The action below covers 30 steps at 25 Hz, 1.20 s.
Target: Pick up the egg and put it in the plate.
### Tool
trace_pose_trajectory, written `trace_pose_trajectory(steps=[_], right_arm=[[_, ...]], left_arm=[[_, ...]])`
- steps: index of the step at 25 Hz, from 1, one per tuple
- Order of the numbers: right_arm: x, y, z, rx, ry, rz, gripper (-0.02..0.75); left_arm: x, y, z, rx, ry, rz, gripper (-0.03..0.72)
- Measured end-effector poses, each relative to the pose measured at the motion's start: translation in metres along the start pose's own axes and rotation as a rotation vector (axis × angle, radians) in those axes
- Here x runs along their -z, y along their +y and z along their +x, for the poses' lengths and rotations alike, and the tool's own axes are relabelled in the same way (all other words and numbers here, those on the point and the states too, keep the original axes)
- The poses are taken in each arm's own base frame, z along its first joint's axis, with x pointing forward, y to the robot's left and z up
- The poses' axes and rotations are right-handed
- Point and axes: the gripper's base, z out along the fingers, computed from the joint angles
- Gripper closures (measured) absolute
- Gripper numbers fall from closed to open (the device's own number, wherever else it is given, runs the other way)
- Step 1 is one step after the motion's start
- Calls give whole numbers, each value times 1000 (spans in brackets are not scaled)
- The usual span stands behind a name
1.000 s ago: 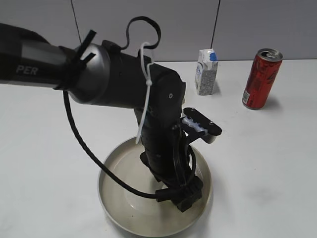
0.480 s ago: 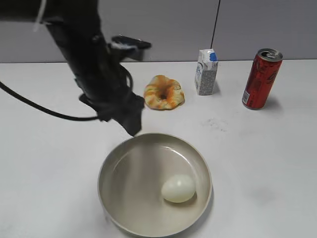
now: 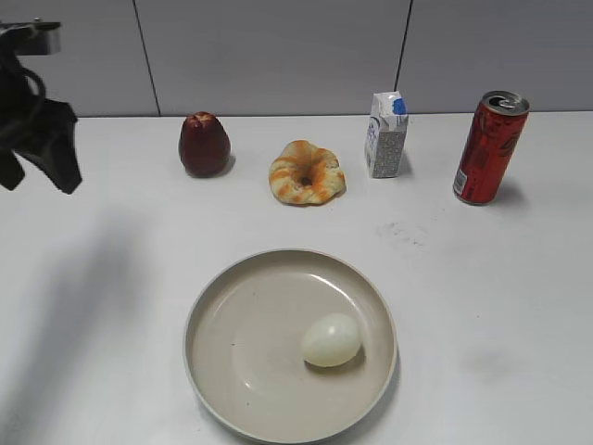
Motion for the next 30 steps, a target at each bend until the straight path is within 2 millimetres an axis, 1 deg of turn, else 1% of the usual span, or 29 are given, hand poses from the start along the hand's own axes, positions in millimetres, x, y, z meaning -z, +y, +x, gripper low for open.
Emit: trace_pose_trajectory(steps=[1,3,5,8,11,15,19,23,25,30], right_arm=[[0,0,0,0,0,0,183],[0,0,0,0,0,0,183],[0,0,0,0,0,0,183],[0,0,0,0,0,0,183],[0,0,0,1,0,0,183],[0,0,0,1,0,0,183],[0,0,0,0,0,0,183],[0,0,0,0,0,0,183],[0,0,0,0,0,0,183],[0,0,0,0,0,0,183]], left_arm=[[3,10,2,28,-5,-10,105],[9,24,6,75,-19,-22,113],[19,31,10,102,-44,-34,118],[36,25,18,99,-86,-45,121],[54,14,40,92,-125,-52,121],[67,-3,83,85,-152,-58,121],[78,-22,134,71,-208,-74,124],[80,-38,181,55,-326,-106,126],[76,-44,205,46,-395,-125,126],[68,-57,254,16,-545,-162,127]])
